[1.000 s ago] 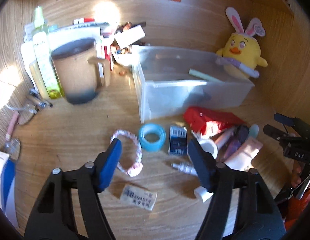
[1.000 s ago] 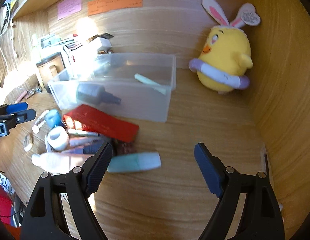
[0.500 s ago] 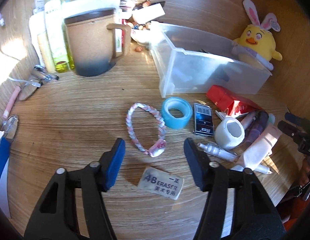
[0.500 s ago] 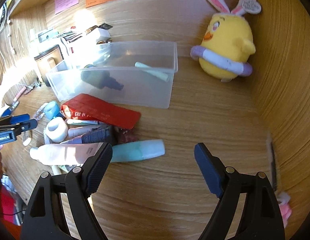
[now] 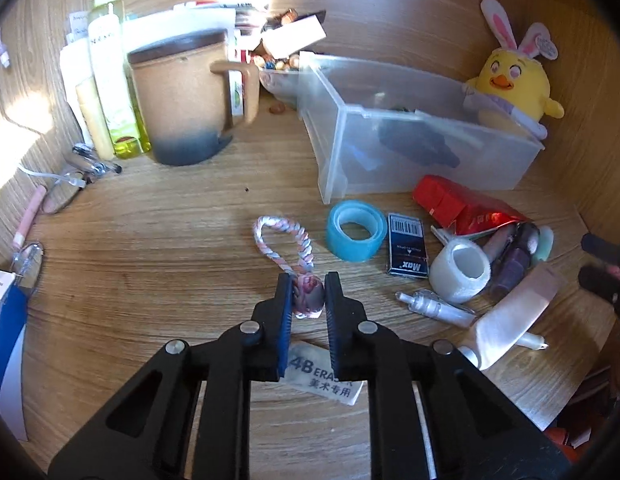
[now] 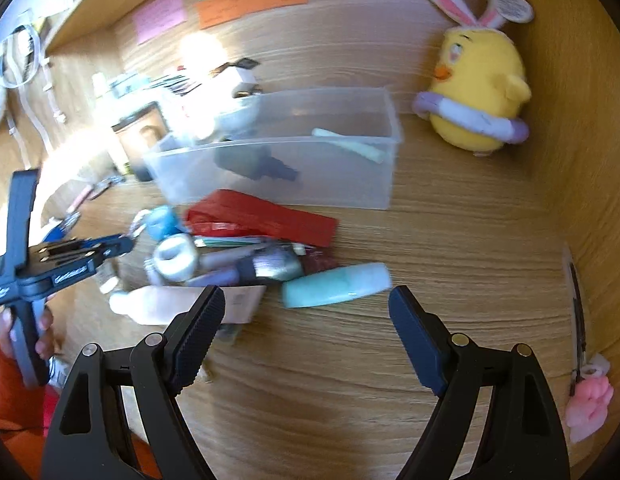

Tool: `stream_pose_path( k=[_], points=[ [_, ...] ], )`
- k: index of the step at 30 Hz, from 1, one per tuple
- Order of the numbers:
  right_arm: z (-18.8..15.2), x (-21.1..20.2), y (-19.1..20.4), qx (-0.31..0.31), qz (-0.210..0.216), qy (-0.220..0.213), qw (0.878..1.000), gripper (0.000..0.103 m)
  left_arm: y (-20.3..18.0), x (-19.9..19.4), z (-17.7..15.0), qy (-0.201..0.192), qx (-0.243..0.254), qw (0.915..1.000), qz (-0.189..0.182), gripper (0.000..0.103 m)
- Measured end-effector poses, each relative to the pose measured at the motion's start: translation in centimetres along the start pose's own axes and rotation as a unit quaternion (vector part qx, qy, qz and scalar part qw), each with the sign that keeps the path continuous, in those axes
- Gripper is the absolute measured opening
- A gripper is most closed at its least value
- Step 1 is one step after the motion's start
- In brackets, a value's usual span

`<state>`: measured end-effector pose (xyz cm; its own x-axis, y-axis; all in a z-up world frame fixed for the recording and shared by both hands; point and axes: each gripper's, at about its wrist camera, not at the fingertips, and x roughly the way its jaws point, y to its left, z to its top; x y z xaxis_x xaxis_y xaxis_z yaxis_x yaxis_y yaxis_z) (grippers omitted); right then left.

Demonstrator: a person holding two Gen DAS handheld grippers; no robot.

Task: Organize objects
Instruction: 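Grasp the pink-white bracelet with the left tool while the right tool grasps the pink tube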

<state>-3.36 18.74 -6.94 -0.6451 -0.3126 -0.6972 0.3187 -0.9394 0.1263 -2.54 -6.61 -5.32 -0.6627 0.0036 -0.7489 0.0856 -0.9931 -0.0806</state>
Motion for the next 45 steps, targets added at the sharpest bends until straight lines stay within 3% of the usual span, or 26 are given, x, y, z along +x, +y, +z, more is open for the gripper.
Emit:
stream_pose_path(
  k=[5, 10, 19, 24, 29, 36, 40, 45],
  points=[
    [0.1, 0.4, 3.9, -0.064, 0.047, 0.014, 0.997, 0.082, 0.1, -1.8, 0.2, -0.015, 0.001, 0.9999, -0.008, 0.015],
    [-0.4, 1.7, 9.1, -0.156, 0.076, 0.031, 0.984, 0.082, 0.3, -4.1, 0.2, -0.038, 0.008, 0.9993, -0.002, 0.015],
    [-0.6, 4.8, 13.4, -0.248, 0.078, 0.06, 0.964, 0.079, 1.8, -6.4, -0.5, -0.062, -0.014, 0.9977, -0.023, 0.015],
    [-0.6, 5.9, 14.3, -0.279, 0.07, 0.074, 0.955, 0.046, 1.8, -6.8, -1.0, -0.066, -0.015, 0.9972, -0.03, 0.015],
    [-0.7, 6.2, 14.8, -0.301, 0.068, 0.075, 0.948, 0.031, 1.8, -6.6, -1.3, -0.066, -0.017, 0.997, -0.037, 0.015],
    [-0.1, 7.1, 15.6, -0.318, 0.081, 0.079, 0.941, 0.028, 1.3, -5.6, -1.3, -0.053, -0.02, 0.9969, -0.053, 0.015],
    [0.3, 7.4, 15.7, -0.318, 0.084, 0.077, 0.941, 0.018, 0.7, -5.3, -1.0, -0.052, -0.015, 0.9968, -0.059, 0.015],
    [0.6, 7.1, 15.2, -0.303, 0.086, 0.07, 0.947, 0.018, -0.3, -5.5, -0.3, -0.059, -0.006, 0.9958, -0.069, 0.015]
  ],
)
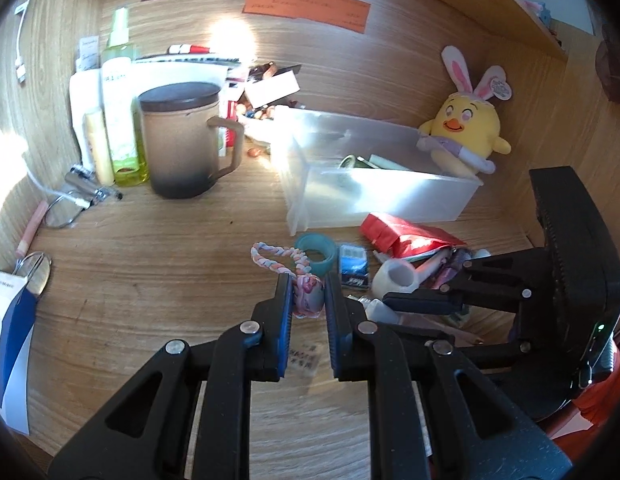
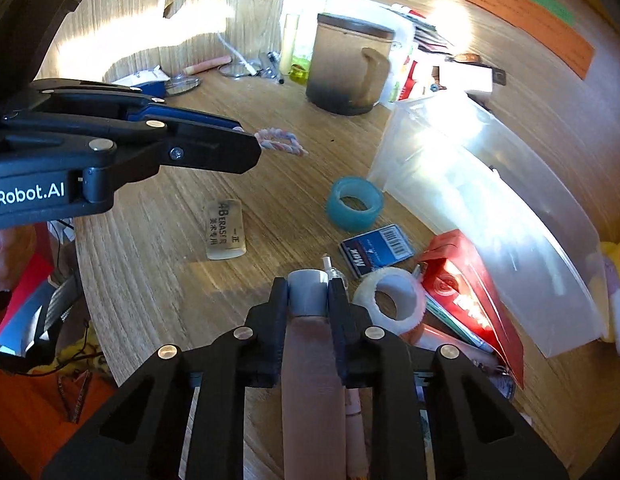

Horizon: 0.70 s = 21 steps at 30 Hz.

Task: Organize objects
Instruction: 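Grasp the pink-white bracelet with the left tool while the right tool grasps the pink tube, then carry the bracelet and pink tube into the clear box and release them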

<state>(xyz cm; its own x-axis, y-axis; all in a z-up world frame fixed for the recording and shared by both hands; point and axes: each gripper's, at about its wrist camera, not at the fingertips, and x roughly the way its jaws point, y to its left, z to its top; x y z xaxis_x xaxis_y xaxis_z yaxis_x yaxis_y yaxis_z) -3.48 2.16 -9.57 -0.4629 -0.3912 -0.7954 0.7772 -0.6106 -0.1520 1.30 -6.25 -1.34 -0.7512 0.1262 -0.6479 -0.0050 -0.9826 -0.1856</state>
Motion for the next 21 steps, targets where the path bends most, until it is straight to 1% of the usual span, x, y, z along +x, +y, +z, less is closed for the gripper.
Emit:
stream_pose_path(
  k=[6, 11, 21],
  points=[
    [-0.1, -1.7, -1.8, 0.034, -0.01, -0.026, 0.999, 0.018, -1.4, 0.3, 1.4, -0.011, 0.006, 0.9998, -0.014, 0.015],
    [-0.1, -3.6, -3.5, 0.059, -0.035, -0.054, 0.996, 0.018, -2.6, 0.8, 2.5, -0.019, 0.011, 0.9995, -0.023, 0.015],
    [0.2, -7.0, -7.9, 0.114, -0.07, -0.102, 0.986, 0.018, -4.5, 2.1, 4.9, -0.031, 0.022, 0.9986, -0.036, 0.015]
  ],
)
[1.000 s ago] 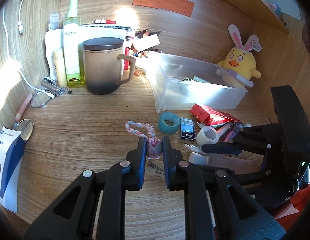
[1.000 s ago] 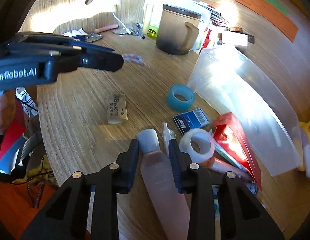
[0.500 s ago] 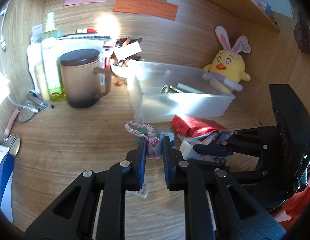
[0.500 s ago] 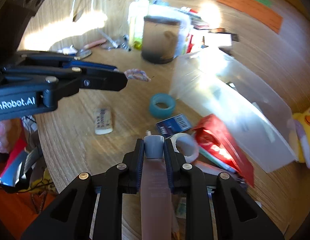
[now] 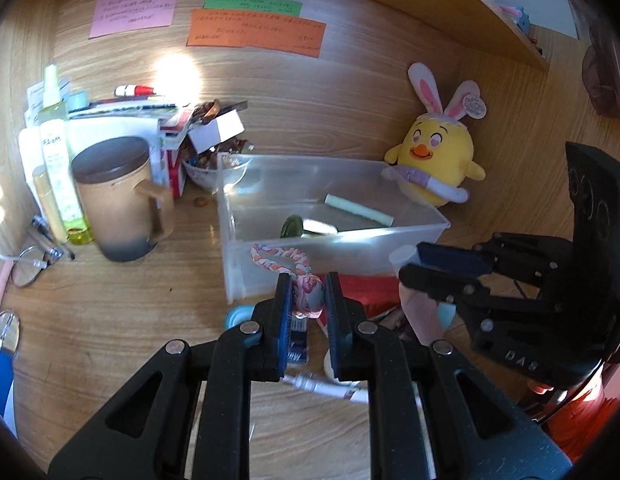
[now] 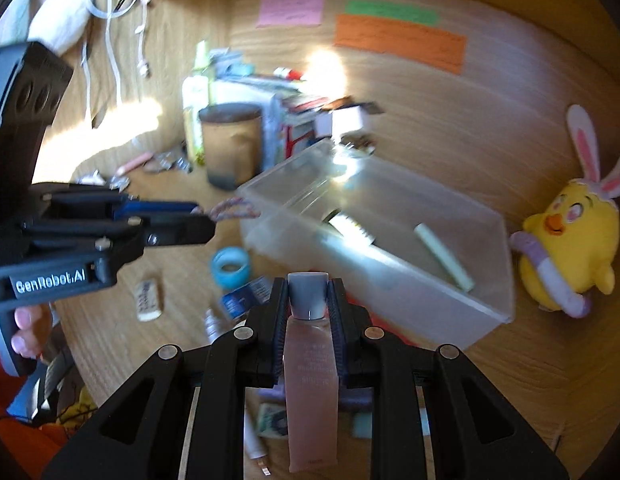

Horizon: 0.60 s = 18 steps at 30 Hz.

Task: Organize objects
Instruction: 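Carry the bracelet and pink tube into the clear box and release them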

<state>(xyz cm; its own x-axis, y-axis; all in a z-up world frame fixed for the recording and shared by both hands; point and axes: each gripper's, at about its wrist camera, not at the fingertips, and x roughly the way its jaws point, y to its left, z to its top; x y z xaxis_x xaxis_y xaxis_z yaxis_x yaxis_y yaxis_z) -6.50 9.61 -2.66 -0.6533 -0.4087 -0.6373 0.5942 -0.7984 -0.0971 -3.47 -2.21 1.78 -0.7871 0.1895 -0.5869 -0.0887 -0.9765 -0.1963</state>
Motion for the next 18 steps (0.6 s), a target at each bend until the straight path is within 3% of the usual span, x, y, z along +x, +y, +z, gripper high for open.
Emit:
stream_pose_path(
  k=[10, 18],
  points=[
    [2.3, -0.2, -3.8, 0.038, -0.026, -0.033, 0.998, 0.018, -0.6, 1.6, 3.0, -0.011, 0.004, 0.9999, -0.006, 0.015],
    [4.9, 1.7, -6.5, 0.048, -0.042, -0.018, 0.998, 0.018, 0.2, 5.0, 4.8, 0.016, -0.003, 0.9999, -0.003, 0.015]
  ],
)
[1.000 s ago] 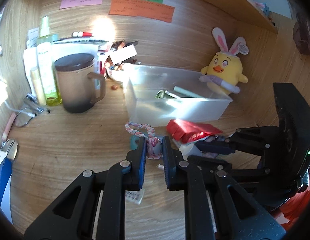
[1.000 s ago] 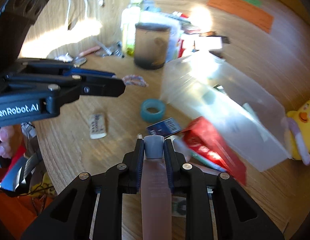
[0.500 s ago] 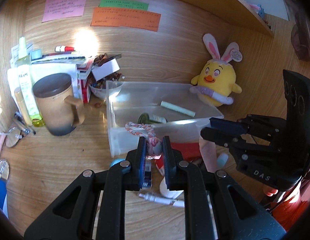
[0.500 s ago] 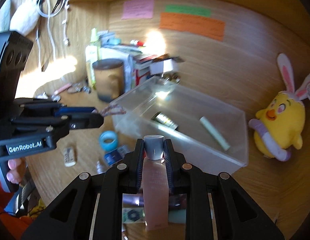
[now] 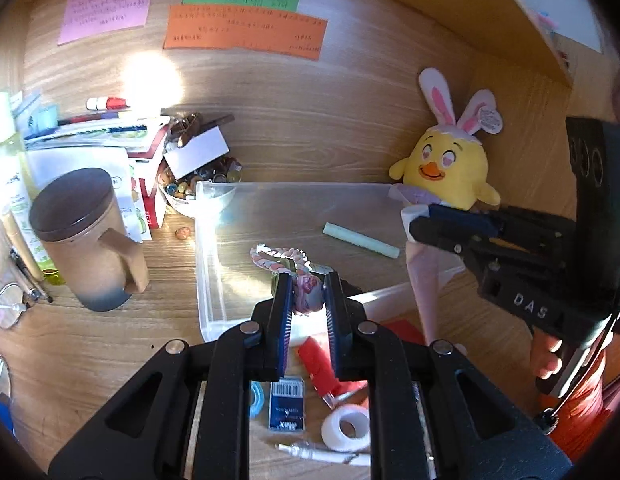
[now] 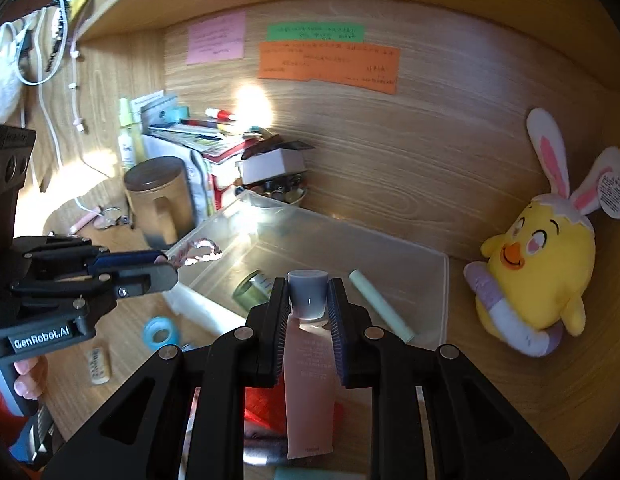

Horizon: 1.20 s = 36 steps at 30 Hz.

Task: Organize objects
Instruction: 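Carry the bracelet and pink tube into the clear box and release them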

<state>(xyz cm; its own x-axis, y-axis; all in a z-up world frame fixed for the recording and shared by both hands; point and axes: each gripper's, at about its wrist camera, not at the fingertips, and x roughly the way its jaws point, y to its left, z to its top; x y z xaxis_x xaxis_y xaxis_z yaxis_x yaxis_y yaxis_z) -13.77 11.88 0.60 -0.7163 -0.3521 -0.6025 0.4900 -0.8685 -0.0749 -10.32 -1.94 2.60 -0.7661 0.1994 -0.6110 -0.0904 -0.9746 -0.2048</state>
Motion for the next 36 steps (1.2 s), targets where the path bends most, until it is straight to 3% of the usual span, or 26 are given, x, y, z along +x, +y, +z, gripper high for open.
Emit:
stream_pose_path(
  k=[18, 27, 36],
  points=[
    [4.4, 7.9, 0.0, -0.062, -0.001, 0.096, 0.993, 0.016, 0.6, 3.4, 1.3, 0.032, 0.006, 0.9994, 0.01, 0.017],
    [4.1, 9.1, 2.7, -0.092, 0.024, 0.106, 0.99, 0.016, 1.1, 2.2, 1.5, 0.021, 0.001, 0.9997, 0.01, 0.034],
    [2.9, 7.5, 1.6, -0.058, 0.03, 0.103, 0.993, 0.022, 0.5, 0.4, 1.2, 0.001, 0.022, 0.9994, 0.027, 0.051]
  ],
)
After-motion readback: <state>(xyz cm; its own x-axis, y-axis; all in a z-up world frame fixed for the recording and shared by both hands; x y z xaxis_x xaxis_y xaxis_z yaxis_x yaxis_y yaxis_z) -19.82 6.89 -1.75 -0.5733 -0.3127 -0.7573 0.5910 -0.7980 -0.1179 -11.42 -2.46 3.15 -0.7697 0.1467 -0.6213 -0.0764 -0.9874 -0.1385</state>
